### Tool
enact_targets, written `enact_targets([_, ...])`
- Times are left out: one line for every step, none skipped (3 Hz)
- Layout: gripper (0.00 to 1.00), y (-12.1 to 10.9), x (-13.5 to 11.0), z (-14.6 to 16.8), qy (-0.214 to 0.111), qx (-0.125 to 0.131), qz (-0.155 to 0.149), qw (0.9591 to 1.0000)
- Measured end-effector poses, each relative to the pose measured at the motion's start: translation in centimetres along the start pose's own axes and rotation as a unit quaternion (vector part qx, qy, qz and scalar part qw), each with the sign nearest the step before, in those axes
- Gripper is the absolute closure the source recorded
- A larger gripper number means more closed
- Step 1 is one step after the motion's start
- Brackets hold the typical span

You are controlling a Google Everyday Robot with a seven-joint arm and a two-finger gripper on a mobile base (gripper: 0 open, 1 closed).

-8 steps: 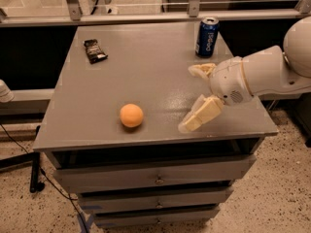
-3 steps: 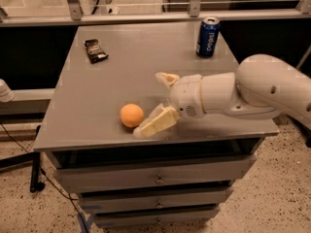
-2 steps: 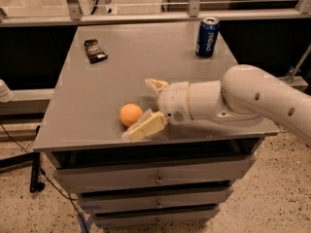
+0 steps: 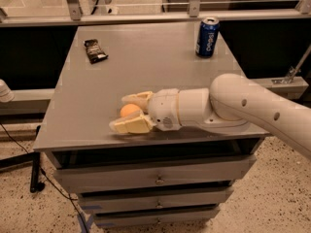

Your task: Pick orange

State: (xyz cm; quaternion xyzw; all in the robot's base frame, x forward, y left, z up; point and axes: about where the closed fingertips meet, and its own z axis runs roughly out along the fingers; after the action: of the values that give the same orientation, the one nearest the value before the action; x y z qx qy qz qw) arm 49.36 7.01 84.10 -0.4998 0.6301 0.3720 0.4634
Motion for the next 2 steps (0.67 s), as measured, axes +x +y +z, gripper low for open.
enact_targets([0.64, -0.5, -0.5, -1.3, 0.000, 0.012, -0.004, 0.9999])
enact_targets([0.88, -2.9, -2.0, -4.7, -0.002, 0.041, -0.022, 0.9989])
